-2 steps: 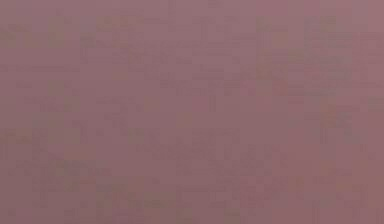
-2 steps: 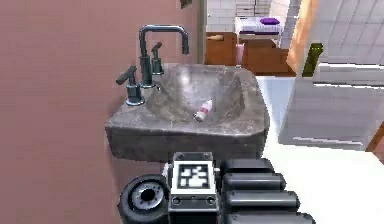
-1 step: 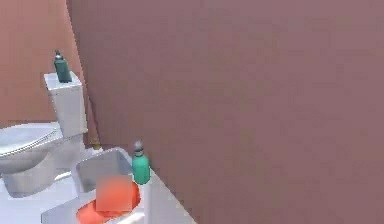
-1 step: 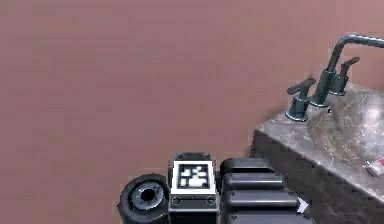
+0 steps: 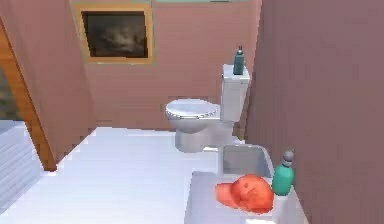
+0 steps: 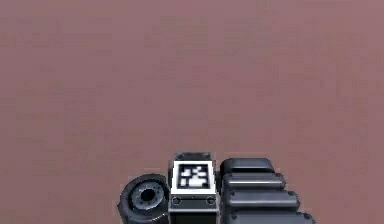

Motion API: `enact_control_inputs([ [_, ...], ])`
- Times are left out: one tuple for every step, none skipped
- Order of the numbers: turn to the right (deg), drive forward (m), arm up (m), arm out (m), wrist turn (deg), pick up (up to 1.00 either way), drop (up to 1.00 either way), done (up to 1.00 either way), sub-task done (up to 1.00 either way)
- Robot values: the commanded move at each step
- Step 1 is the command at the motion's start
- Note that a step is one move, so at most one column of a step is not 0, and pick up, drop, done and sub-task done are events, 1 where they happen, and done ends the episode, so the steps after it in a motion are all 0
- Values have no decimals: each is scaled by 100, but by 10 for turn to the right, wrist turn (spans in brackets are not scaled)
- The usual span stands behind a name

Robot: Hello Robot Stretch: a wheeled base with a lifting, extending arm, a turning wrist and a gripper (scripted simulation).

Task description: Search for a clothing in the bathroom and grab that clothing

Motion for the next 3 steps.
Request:
enact_control_inputs([
  [-450, 0, 0, 0, 0, 0, 0, 0, 0],
  [-240, 0, 0, 0, 0, 0, 0, 0, 0],
  [0, 0, 0, 24, 0, 0, 0, 0, 0],
])
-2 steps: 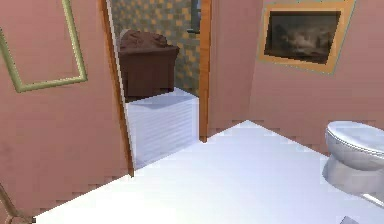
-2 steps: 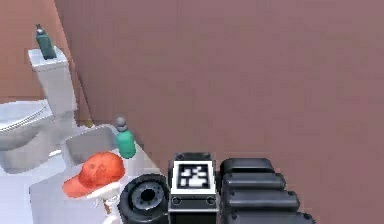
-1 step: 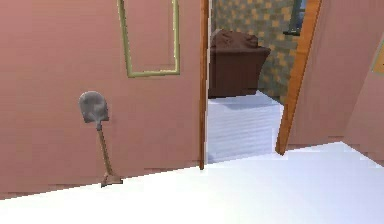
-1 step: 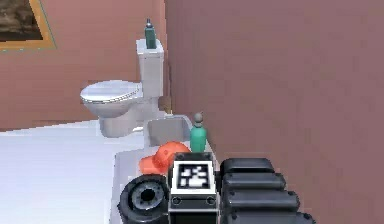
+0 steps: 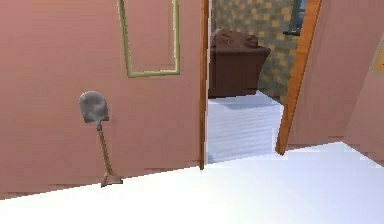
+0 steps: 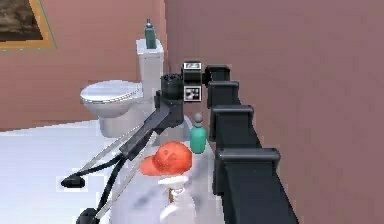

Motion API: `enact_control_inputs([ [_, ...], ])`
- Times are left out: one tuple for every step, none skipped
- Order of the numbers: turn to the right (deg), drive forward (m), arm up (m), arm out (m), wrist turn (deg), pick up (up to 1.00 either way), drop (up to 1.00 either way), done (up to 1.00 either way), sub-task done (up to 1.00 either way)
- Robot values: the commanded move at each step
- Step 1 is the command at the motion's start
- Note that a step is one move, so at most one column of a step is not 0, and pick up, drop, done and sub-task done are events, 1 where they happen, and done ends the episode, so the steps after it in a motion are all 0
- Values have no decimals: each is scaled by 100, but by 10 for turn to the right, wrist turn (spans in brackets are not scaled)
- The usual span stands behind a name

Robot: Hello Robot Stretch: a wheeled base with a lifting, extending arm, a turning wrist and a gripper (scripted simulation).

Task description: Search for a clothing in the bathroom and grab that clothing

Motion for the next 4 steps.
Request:
enact_control_inputs([
  [0, 0, 0, 0, 450, 0, 0, 0, 0],
  [0, 0, 0, 0, 450, 0, 0, 0, 0],
  [0, 0, 0, 0, 210, 0, 0, 0, 0],
  [0, 0, -26, 0, 0, 0, 0, 0, 0],
])
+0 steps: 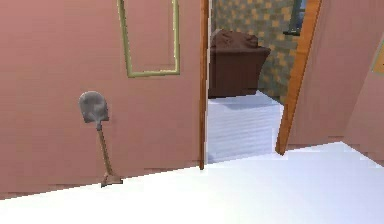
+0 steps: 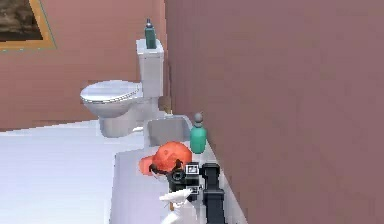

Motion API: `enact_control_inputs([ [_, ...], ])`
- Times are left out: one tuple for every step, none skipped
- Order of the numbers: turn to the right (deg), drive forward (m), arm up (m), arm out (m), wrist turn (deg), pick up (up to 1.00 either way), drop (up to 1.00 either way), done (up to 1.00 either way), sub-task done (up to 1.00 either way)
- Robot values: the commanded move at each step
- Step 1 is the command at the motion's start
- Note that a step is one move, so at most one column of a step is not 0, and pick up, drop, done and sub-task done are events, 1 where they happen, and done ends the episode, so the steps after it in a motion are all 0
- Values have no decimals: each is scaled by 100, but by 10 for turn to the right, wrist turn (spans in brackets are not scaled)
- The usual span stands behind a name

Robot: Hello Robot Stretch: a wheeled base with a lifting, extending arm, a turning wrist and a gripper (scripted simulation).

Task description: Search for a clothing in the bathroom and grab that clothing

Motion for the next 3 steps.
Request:
enact_control_inputs([
  [0, 0, 0, 0, 0, 100, 0, 0, 0],
  [0, 0, 10, 0, 0, 0, 0, 0, 0],
  [0, 0, 0, 0, 0, 0, 0, 100, 0],
])
